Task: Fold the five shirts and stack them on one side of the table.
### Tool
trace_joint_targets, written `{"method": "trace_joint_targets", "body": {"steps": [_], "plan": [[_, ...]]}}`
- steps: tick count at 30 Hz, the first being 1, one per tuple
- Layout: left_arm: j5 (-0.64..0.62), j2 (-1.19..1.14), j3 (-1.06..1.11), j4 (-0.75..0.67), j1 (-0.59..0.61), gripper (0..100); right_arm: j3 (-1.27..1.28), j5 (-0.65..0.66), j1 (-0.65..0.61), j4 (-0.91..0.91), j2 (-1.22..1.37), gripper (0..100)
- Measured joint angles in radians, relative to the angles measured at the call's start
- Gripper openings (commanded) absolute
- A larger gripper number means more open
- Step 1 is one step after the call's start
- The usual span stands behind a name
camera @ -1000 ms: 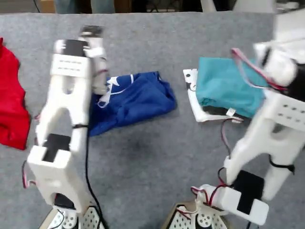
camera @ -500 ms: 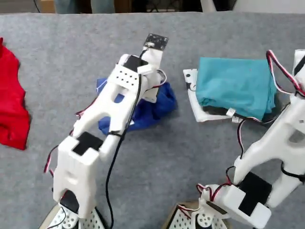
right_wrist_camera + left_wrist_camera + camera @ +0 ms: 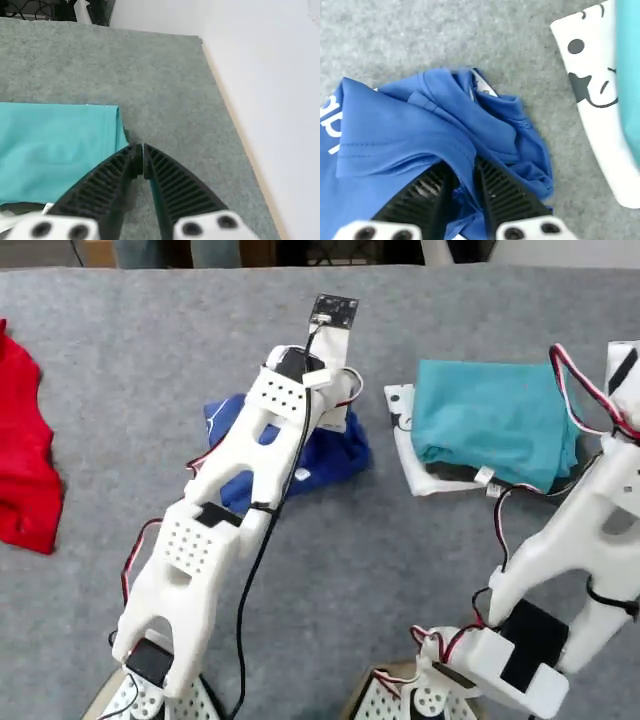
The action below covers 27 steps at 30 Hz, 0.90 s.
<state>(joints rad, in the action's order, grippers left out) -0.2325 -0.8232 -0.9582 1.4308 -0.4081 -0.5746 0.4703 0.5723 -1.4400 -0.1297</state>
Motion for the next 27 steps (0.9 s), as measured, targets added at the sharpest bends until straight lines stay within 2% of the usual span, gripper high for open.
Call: {"method": "trace_joint_targets", "body": {"steps": [5,10,11,14,18,23,27], "plan": [[0.0,-0.063,-0.1,0.038,0.0,4,0.018,0.034,-0.026,0.006,0.0,1.8],[-0.074,-0.081,-0.152,0.041,0.0,25,0.018,0.035,-0.038,0.006,0.0,1.8],[-0.08,-0.081,-0.16,0.052,0.0,26,0.018,0.035,-0.038,0.006,0.0,1.8],[-0.08,-0.081,-0.212,0.11,0.0,25,0.018,0.035,-0.066,0.006,0.0,1.8],[-0.074,-0.081,-0.39,0.229,0.044,24,0.043,0.034,-0.175,0.006,0.0,1.8],[0.018,-0.083,-0.614,0.318,0.242,4,0.15,0.034,-0.428,0.009,0.064,1.8],[0.075,-0.086,-0.635,0.325,0.45,3,0.163,0.025,-0.669,0.009,0.196,1.7]]}}
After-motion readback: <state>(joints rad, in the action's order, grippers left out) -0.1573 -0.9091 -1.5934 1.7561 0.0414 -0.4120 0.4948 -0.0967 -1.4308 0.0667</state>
